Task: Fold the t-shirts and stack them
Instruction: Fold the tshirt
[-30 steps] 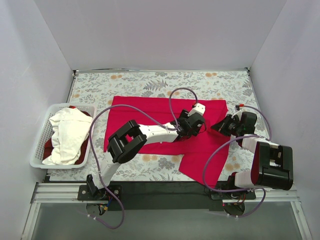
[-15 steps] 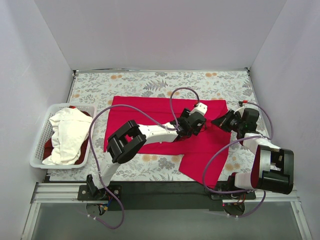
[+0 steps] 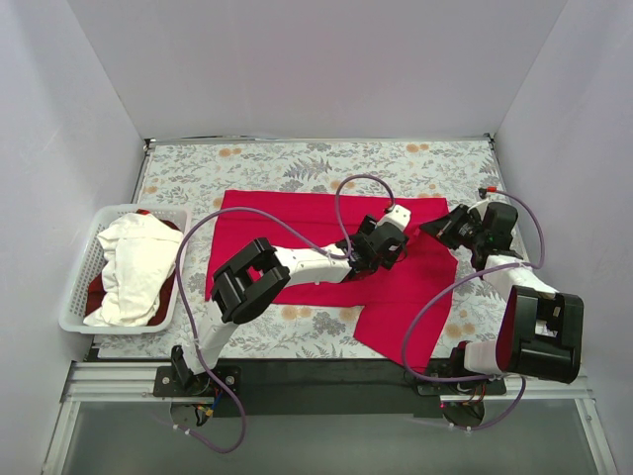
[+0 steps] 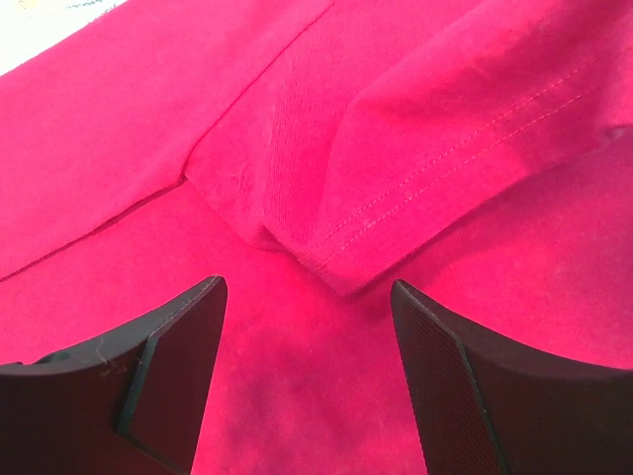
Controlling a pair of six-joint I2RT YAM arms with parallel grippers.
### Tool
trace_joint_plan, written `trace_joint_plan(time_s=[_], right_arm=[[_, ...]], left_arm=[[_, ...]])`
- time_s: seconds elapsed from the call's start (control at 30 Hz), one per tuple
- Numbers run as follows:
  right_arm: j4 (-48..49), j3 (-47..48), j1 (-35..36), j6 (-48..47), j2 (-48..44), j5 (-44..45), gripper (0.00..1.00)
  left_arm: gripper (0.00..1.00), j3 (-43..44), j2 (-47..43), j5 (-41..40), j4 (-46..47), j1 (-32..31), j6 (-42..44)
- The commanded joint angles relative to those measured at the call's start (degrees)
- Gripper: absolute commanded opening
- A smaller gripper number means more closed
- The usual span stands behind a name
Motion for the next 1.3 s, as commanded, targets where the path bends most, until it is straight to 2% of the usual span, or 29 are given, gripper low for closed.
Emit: trace_joint_plan(time_s=[0.0, 0.33, 0.77, 0.87, 1.07, 1.27], right_arm=[[1.2, 2.3, -0.3, 1.1, 0.5, -1.0, 0.01], [1.2, 2.7, -0.3, 1.5, 0.4, -1.7, 0.01], [1.2, 2.3, -0.3, 1.5, -0.4, -2.1, 0.01], [1.2, 2.0, -0.3, 1.2, -0.7, -2.1, 0.01], [1.2, 1.2, -0.3, 1.1, -1.4, -2.0, 0.01], [1.1, -0.7, -1.0, 0.9, -3.5, -1.7, 0.01]], left_arm=[[0.66, -0.3, -0.5, -0.1, 2.8, 0.0, 0.2], [0.67, 1.5, 3.5, -2.3, 7.4, -0.1, -0.8], [0.65, 0.9, 5.0, -8.6, 13.0, -0.1, 3.0], [0.63, 1.3, 5.0, -10.1, 13.6, 0.0, 4.1], [0.50, 1.9, 4.6, -11.4, 12.8, -0.1, 6.9], [0.44, 0.8, 1.1, -9.5, 9.0, -0.1, 10.7]])
